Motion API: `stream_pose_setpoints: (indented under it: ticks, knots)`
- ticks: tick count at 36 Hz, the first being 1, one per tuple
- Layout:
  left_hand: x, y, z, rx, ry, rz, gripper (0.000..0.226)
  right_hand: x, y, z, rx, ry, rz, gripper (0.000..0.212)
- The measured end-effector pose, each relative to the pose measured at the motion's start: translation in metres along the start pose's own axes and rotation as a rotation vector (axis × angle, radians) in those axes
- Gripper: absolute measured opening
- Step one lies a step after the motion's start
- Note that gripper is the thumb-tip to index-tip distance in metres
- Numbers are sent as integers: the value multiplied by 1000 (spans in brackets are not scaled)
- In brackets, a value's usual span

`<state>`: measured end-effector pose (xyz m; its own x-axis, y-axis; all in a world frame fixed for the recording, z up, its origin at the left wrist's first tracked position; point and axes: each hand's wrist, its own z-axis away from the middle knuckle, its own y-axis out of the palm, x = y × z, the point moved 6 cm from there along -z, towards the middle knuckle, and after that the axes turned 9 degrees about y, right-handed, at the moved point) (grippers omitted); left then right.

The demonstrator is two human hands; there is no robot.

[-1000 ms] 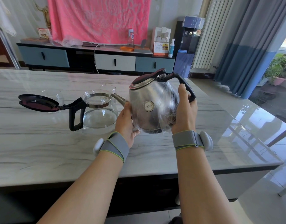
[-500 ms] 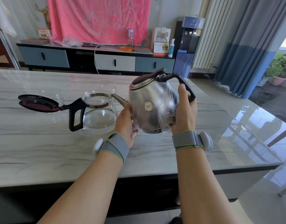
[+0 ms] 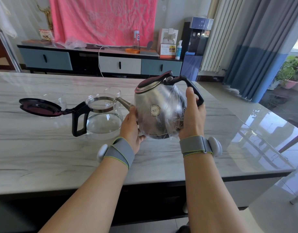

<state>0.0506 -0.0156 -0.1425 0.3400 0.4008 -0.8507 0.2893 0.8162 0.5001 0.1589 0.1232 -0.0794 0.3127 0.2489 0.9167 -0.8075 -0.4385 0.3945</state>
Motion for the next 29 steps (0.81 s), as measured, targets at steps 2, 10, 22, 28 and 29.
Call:
stream_pose_setpoints:
  ticks: [2,10,22,28,29]
  knots:
    - [0,0,0,1,3,2,31,-1,-1,-2,6,-3,0,24]
    - [0,1,1,-3,5,0,32,-1,-3,-6,0,-6,-4,17]
    - [-1,2,2,6,-14,18,32,-1,-3,-4,-12,-10,1,16]
    - [0,2,2,9,-16,31,36,-1,-3,-4,-9,-5,-10,22]
    - [1,2,2,10,-17,29,37,-1,-3,-4,-5,-5,-7,22]
